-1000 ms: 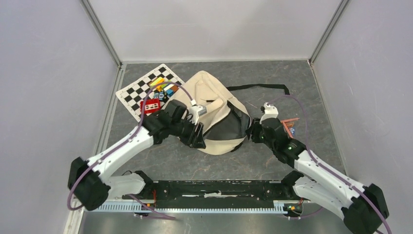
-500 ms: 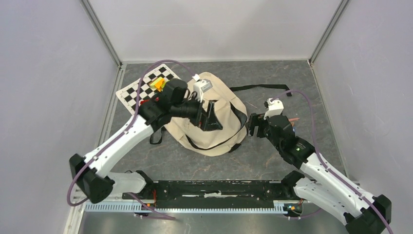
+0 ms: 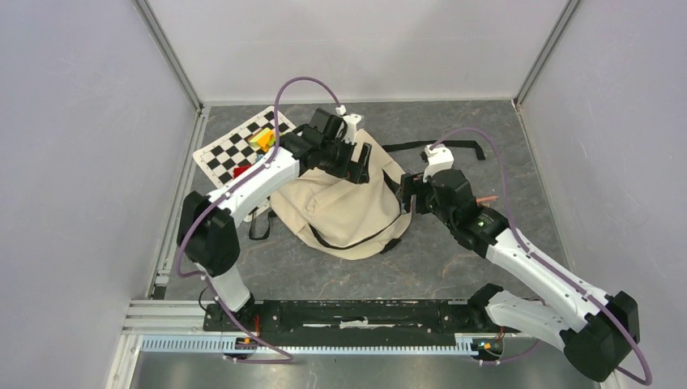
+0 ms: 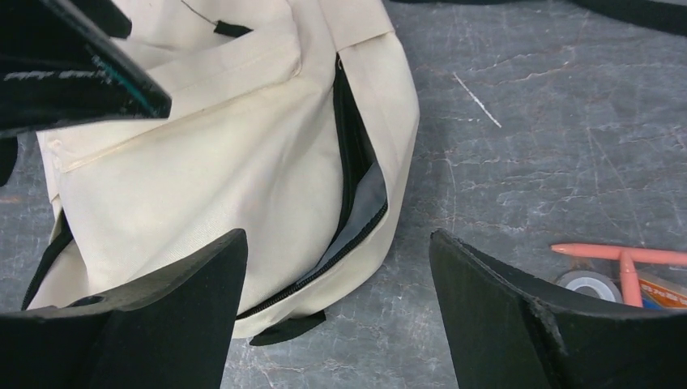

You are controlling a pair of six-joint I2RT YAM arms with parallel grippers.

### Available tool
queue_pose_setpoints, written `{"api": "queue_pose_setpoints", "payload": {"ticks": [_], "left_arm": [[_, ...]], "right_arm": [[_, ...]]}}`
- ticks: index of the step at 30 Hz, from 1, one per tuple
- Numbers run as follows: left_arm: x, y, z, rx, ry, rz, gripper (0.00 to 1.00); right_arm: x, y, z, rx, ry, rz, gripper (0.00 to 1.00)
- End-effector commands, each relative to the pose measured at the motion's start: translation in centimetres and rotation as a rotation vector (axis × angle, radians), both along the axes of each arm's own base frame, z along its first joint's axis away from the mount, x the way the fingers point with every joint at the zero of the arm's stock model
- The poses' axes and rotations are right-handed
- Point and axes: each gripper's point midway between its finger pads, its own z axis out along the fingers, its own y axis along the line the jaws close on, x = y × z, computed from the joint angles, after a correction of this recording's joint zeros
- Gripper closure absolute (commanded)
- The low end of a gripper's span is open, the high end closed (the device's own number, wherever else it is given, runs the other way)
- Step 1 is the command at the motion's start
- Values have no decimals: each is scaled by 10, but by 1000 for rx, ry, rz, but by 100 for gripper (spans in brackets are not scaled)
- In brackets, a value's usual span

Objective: Pack the student bag
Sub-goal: Zip the student bag at the center of the board.

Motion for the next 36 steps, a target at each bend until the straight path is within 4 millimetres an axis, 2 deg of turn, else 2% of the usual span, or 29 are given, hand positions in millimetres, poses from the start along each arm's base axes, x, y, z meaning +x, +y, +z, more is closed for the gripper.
{"api": "queue_pose_setpoints", "payload": {"ticks": [1, 4, 7, 13, 16, 18, 19, 20, 24, 26, 27, 32, 36], "left_arm": [[30, 11, -10, 131, -139, -37, 0], [34, 8, -24, 138, -155, -65, 0], [31, -4, -30, 93, -141, -110, 0], [39, -18, -45, 93, -162, -153, 0], [44, -18, -55, 144, -185, -156, 1], [46, -16, -62, 178, -194, -154, 5], [46, -16, -64, 187, -201, -159, 9], [45, -16, -67, 194, -203, -165, 18], [38, -14, -64, 201, -220, -169, 70], [32, -10, -56, 201, -232, -164, 91], [29, -7, -49, 198, -245, -160, 97], [11, 11, -30, 200, -255, -131, 98], [-4, 23, -31, 211, -229, -125, 98]], "right_arm": [[9, 15, 14, 52, -32, 35, 12], [10, 14, 3, 35, -10, 32, 8], [13, 9, -7, 19, 11, 14, 7], [21, 7, -14, 47, 40, 2, 12], [20, 8, -18, 60, 57, 2, 15], [19, 7, -23, 65, 64, 5, 15], [18, 7, -24, 70, 63, 5, 15], [17, 6, -25, 73, 66, 3, 16], [17, 4, -23, 81, 61, -4, 17], [18, 5, -17, 88, 47, -4, 19], [19, 7, -13, 95, 37, 5, 20], [26, 19, 1, 108, 19, 51, 24], [32, 34, 13, 183, 4, 75, 29]]}}
